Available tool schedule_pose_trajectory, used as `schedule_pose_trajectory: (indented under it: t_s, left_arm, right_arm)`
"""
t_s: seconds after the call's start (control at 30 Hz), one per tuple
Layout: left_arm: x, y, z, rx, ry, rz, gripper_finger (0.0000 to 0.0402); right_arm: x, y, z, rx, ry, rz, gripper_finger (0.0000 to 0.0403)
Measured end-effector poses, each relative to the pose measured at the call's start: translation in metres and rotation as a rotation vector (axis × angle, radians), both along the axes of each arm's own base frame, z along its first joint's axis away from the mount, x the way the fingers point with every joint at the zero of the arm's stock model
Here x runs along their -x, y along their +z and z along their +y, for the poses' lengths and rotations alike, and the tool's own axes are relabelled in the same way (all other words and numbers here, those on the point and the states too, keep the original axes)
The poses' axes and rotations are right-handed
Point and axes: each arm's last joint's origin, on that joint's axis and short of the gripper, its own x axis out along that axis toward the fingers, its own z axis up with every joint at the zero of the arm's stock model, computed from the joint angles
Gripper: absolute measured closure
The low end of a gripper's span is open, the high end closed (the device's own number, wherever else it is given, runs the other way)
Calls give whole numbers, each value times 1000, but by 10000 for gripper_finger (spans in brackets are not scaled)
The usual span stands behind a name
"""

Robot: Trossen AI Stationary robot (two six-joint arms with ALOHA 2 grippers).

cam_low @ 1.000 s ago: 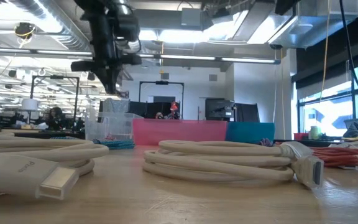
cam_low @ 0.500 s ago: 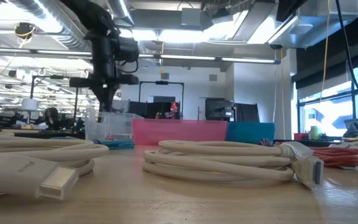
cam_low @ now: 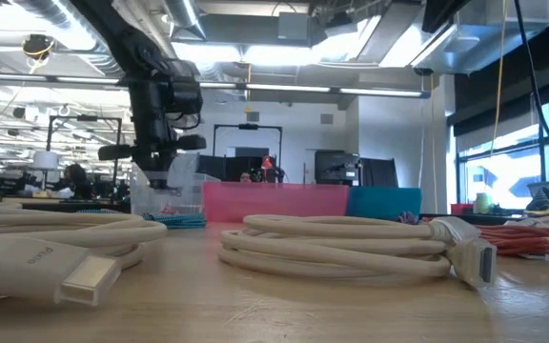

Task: Pick & Place USB Port
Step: Put the violet and black charger cable into the transparent bin, then put the purple charger cable into the blue bin

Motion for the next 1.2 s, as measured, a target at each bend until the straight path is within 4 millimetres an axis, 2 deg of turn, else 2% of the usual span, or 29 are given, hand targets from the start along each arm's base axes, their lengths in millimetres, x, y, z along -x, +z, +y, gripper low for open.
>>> schedule_pose_trajectory:
  t_s: [0.33,0.47,0.57,0.93,1.1,1.2]
  left_arm:
    - [-7,-37,10,81,-51,57,389]
    - [-11,-41,12,83,-55,46,385]
    - [-11,-40,12,72,-73,45,359]
    - [-16,-20,17,29,-79,48,253]
    - [-17,5,18,4,-113,39,224]
    - [-14,28,15,-39,-136,11,215]
  right_arm:
    - [0,0,0,0,-1,-1,302]
    - [0,0,0,-1,-2,-2,302]
    - [0,0,0,-1,-2,-2,302]
    - [0,0,0,-1,-2,-2,302]
    - [0,0,0,-1,-2,-2,302]
    - [0,0,0,-1,-2,-2,302]
